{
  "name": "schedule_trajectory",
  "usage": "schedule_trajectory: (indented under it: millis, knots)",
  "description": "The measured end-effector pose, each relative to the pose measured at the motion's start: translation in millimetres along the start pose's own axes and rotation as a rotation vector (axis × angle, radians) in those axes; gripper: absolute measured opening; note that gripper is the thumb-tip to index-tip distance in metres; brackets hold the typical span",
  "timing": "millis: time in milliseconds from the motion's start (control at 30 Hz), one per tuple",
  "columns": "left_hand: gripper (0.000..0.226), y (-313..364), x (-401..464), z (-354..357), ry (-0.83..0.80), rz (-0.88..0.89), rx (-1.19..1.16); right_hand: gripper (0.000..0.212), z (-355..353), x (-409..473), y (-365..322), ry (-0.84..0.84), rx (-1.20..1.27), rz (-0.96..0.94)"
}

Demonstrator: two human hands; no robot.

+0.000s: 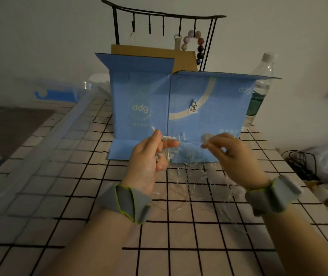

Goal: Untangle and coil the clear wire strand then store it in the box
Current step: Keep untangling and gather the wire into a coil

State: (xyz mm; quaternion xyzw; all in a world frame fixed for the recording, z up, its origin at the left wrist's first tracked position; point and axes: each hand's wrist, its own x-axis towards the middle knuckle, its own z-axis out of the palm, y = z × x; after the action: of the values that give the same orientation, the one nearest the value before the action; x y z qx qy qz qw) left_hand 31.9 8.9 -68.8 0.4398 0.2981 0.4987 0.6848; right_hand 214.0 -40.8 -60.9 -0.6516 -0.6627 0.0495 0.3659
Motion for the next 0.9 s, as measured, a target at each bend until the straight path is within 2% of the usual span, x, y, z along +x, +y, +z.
schedule_trajectory:
  millis: [67,200,400,467,533,600,667,800,900]
  knots:
    - [0.042,-0.3,-0.6,0.9,-0.016,0.006,0.018,0.018,-2.8,9.0,32.8,0.06,-0.099,0.09]
    - [0.041,-2.1,-1.9,3.7,-0.042,0.024,0.081,0.019,-7.7,23.9,74.8,0.075,-0.24,0.201]
    - [0.04,-2.9,-4.2,5.7,-0.043,0.029,0.096,0.009,0.7,40.0,92.5,0.073,-0.301,0.19]
    - [0.04,-2.6,-6.1,7.0,-0.046,0.02,0.092,0.02,4.4,40.9,90.3,0.038,-0.277,0.245]
    - [0.041,-2.6,-7.3,7.2,-0.051,0.011,0.091,0.032,8.2,38.8,86.6,0.073,-0.261,0.254]
    - [0.042,-2.4,-7.6,7.1,-0.057,-0.009,0.09,0.021,9.2,33.0,71.9,0.121,-0.228,0.209]
    - [0.042,-1.9,-8.3,7.3,-0.07,-0.038,0.076,0.015,10.6,23.5,46.8,0.097,-0.065,0.119]
    - [0.036,1.1,-11.3,10.0,-0.153,-0.092,-0.02,0.029,17.5,6.2,-20.6,-0.236,0.498,0.09]
    - [0.032,4.6,-11.9,8.6,-0.195,-0.093,-0.069,0.015,28.7,7.1,-39.7,-0.293,0.648,0.102]
